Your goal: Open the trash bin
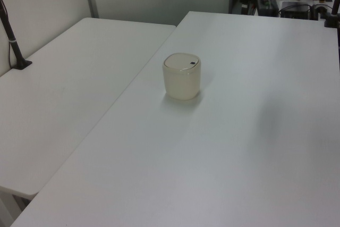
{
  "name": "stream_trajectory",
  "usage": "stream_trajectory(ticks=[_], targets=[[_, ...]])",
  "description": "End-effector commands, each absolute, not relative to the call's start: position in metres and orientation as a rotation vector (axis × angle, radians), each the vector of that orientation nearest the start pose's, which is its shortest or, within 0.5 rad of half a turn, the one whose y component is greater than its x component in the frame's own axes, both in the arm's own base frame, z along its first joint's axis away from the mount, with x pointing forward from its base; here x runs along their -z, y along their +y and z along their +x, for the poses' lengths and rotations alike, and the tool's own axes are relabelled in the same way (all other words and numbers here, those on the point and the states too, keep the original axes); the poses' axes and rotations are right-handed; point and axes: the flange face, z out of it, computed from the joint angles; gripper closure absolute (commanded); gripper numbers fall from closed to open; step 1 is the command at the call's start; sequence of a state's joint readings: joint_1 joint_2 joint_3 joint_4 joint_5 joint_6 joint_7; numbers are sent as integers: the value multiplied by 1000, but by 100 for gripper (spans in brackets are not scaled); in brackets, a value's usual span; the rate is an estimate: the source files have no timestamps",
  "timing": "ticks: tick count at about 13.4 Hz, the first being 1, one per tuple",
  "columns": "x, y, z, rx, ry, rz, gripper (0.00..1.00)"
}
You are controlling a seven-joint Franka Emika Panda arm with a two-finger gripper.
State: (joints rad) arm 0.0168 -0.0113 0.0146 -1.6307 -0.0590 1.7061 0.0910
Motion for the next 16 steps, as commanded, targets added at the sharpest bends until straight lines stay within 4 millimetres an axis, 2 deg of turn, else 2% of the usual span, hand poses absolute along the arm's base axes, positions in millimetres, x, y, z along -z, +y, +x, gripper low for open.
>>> stream_trajectory(ticks=[1, 11, 16], targets=[[-615, 13, 556, 116, 80, -3174, 0], [-615, 13, 556, 111, 75, -3175, 0], [-612, 13, 551, 36, 82, -3179, 0]])
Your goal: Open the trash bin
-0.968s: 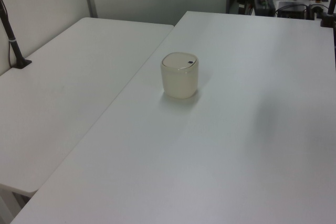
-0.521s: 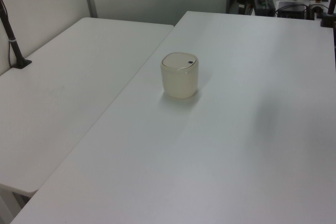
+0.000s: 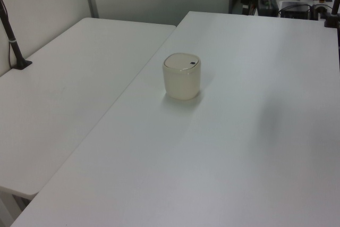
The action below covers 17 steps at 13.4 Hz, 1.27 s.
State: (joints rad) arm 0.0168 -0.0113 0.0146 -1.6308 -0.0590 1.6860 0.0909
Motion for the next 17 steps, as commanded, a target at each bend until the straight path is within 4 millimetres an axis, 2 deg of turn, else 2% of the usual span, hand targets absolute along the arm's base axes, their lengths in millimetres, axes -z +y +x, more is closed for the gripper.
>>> stream_trajectory(ticks=[1, 7, 9, 11, 12, 13, 14, 15, 16, 17], targets=[[-612, 9, 549, 9, 95, -3180, 0], [-611, 9, 550, -19, 108, -3173, 0], [-614, 13, 551, -1, 185, -3129, 10], [-615, 18, 561, 100, 297, -3107, 25], [-613, 19, 570, 175, 407, -3080, 35], [-608, 21, 586, 268, 567, -3039, 54], [-605, 25, 594, 317, 651, -3006, 70], [-599, 28, 605, 383, 705, -2967, 92], [-593, 29, 614, 417, 720, -2949, 100], [-589, 31, 620, 453, 745, -2925, 100]])
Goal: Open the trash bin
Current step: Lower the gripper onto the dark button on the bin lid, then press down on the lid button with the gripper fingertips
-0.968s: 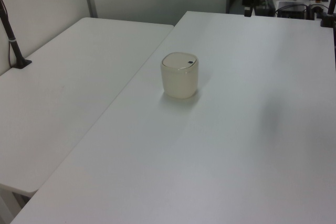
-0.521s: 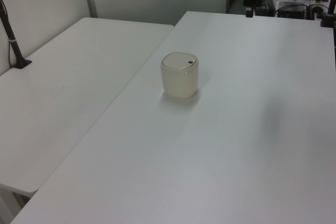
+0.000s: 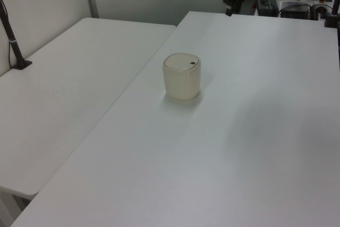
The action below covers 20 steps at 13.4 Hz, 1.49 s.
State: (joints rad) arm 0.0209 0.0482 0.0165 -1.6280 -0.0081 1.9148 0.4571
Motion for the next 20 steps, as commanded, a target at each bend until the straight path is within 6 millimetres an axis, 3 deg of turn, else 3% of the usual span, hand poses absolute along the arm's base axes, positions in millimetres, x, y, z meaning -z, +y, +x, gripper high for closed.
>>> stream_trajectory(ticks=[1, 6, 9, 10, 20], targets=[[-581, 31, 629, 481, 802, -2891, 100], [-542, 64, 663, 610, 1044, -2724, 100], [-486, 86, 684, 673, 1168, -2731, 100], [-476, 89, 687, 696, 1185, -2736, 100], [-422, 120, 685, 667, 1093, -2864, 100]])
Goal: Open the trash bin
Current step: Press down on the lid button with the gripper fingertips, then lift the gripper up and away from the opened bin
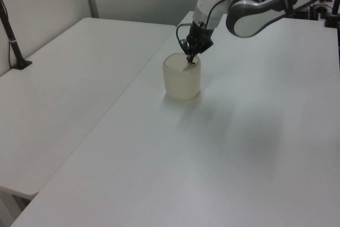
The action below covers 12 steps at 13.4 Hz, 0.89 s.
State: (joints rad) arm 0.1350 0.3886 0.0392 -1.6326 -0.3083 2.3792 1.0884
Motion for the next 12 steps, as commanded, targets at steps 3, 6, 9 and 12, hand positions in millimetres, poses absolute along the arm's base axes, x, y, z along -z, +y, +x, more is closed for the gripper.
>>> stream_trajectory(ticks=[3, 6, 9, 12], targets=[[-449, 113, 682, 704, 1107, -2833, 100], [-489, 107, 674, 747, 1122, -2799, 100], [-520, 100, 662, 765, 1143, -2791, 100], [-556, 89, 643, 745, 1171, -2801, 100]])
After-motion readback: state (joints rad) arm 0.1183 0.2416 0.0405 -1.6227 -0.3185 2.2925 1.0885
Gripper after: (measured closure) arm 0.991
